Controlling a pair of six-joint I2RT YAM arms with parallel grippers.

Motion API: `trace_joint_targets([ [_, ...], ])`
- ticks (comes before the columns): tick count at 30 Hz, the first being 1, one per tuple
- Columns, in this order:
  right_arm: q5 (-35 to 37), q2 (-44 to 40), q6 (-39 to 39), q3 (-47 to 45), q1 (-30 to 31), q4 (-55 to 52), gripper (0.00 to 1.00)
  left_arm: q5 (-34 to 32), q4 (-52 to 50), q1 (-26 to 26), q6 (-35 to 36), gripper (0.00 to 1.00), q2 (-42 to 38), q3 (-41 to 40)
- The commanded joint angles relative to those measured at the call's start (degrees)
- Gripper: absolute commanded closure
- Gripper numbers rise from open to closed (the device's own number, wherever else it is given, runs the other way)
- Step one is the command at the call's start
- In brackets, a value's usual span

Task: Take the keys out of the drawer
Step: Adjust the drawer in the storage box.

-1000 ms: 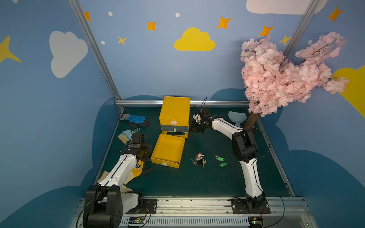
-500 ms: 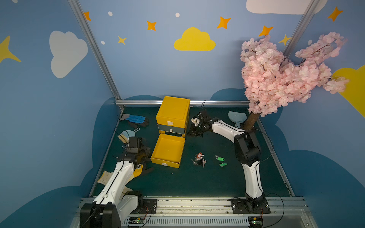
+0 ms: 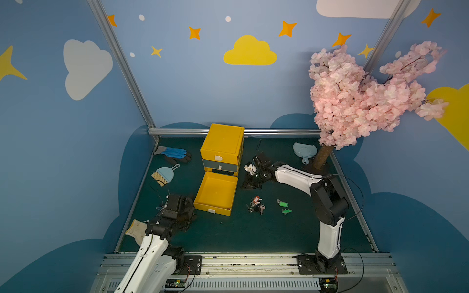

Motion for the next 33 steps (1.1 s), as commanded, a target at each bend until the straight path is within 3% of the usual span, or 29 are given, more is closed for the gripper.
trace_joint_targets([
  [1,-1.86,1.61,2.94,0.74,0.54,6.29,1.0,2.59,1.19,-1.23,-4.89,0.9,1.15,-2.36],
  [10,-0.76,4.41,4.77,1.22,0.14,11.23,1.0,3.57,14.18,-2.91,-6.68,0.89,8.66,-4.3],
  [33,-0.13,10.18,6.27,3.06,-1.61,12.29,1.0,3.13,29.9,-2.86,-7.91,0.87,21.24,-5.68],
])
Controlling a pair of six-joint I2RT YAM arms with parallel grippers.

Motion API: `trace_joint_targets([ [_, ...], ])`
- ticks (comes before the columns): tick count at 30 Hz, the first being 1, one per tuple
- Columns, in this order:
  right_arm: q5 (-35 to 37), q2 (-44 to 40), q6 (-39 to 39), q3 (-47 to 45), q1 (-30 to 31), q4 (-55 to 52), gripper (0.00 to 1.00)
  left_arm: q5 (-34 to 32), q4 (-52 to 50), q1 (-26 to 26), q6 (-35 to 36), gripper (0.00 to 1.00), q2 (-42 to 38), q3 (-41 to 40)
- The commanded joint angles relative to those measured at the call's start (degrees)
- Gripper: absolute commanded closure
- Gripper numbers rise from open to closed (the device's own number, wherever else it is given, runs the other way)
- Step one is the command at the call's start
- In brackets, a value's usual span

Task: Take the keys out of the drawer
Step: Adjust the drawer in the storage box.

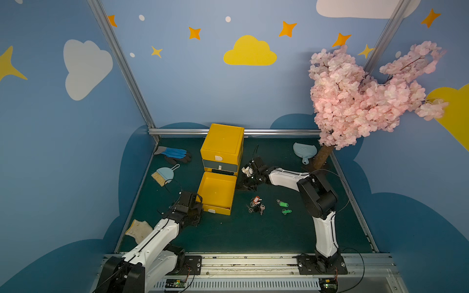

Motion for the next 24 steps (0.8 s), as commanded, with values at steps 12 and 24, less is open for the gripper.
trace_joint_targets([
  [12,-0.46,4.91,0.68,6.33,-1.26,0.11,1.0,-1.66,7.41,0.02,0.04,0.87,6.03,1.41],
  [24,-0.07,5.09,3.64,5.65,-1.26,4.67,1.0,-2.64,13.22,0.32,0.85,0.87,8.54,1.63],
])
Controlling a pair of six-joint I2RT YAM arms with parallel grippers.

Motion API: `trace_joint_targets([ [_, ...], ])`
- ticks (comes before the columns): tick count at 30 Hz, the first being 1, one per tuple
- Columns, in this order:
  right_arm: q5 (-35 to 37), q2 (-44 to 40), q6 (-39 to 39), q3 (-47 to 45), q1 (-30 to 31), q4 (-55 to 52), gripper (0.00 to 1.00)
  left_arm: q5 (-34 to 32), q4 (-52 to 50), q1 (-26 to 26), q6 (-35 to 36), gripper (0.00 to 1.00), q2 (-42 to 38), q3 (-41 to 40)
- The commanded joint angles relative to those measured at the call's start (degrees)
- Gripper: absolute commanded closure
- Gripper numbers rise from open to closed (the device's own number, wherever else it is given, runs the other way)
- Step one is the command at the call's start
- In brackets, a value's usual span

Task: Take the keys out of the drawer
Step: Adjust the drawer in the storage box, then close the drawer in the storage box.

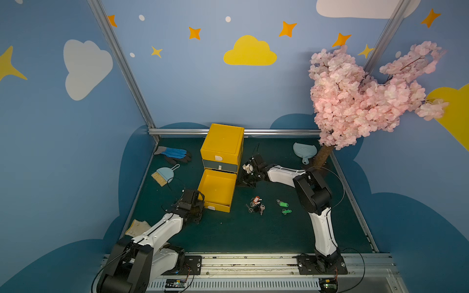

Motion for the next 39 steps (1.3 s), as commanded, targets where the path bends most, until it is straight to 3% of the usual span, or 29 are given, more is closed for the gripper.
trace_joint_targets([
  [1,0.17,0.78,1.28,0.51,0.09,3.49,1.0,-0.95,5.95,0.44,0.79,0.87,1.28,1.8],
  [9,1.16,0.66,2.89,-0.66,-0.08,4.92,1.0,0.7,9.49,0.81,1.43,0.87,4.52,3.48],
  [15,2.37,-0.12,3.35,-1.76,-0.08,4.76,1.0,-1.51,9.85,0.81,1.35,0.87,2.45,3.54],
  [20,7.49,-6.15,1.36,-3.91,-1.49,1.54,1.0,-2.16,11.78,1.51,0.64,0.87,2.17,2.48],
  [23,10.51,-8.93,-1.98,-1.71,-3.01,-3.29,1.0,-1.41,13.22,1.61,0.41,0.87,3.56,2.63],
  [32,6.57,-4.14,-0.66,6.12,-4.28,-6.78,1.0,-2.98,19.16,1.33,-1.24,0.87,10.2,5.66],
  [39,9.02,-8.92,-1.17,7.98,-7.4,-13.41,1.0,-5.76,22.47,-0.21,-2.8,0.87,16.89,11.98],
])
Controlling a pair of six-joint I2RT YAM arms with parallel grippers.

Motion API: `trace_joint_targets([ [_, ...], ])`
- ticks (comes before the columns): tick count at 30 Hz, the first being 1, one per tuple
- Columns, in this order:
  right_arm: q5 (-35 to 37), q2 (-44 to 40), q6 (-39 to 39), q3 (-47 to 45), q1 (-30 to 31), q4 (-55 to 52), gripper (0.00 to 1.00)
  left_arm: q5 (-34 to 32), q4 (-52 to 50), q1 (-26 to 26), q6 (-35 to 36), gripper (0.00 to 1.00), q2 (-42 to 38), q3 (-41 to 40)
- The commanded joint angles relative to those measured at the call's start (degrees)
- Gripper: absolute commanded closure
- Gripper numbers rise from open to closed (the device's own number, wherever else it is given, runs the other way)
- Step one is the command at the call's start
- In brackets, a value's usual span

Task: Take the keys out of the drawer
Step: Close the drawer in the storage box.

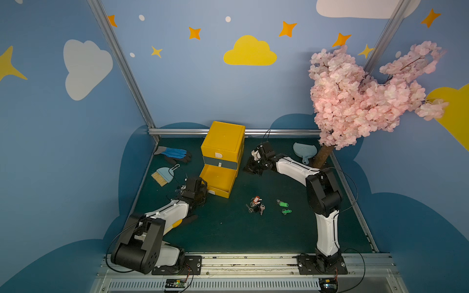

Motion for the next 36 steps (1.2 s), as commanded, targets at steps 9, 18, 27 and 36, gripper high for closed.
trace_joint_targets([
  [9,6.21,-0.16,-12.74,34.3,-5.18,-25.96,1.0,-4.18,11.36,-2.71,-2.88,0.87,14.07,11.7],
  [18,3.99,0.59,-14.47,42.91,-5.38,-29.3,1.0,-10.48,20.07,-4.74,-5.61,0.87,24.71,17.99],
  [27,2.21,-4.77,-14.54,33.56,-6.51,-27.63,0.93,-11.87,23.19,-4.31,-4.69,0.87,17.82,11.56],
  [36,20.2,-23.3,-24.21,2.23,-16.21,-27.71,0.73,-10.49,-10.76,5.92,51.48,0.72,-13.16,13.37],
])
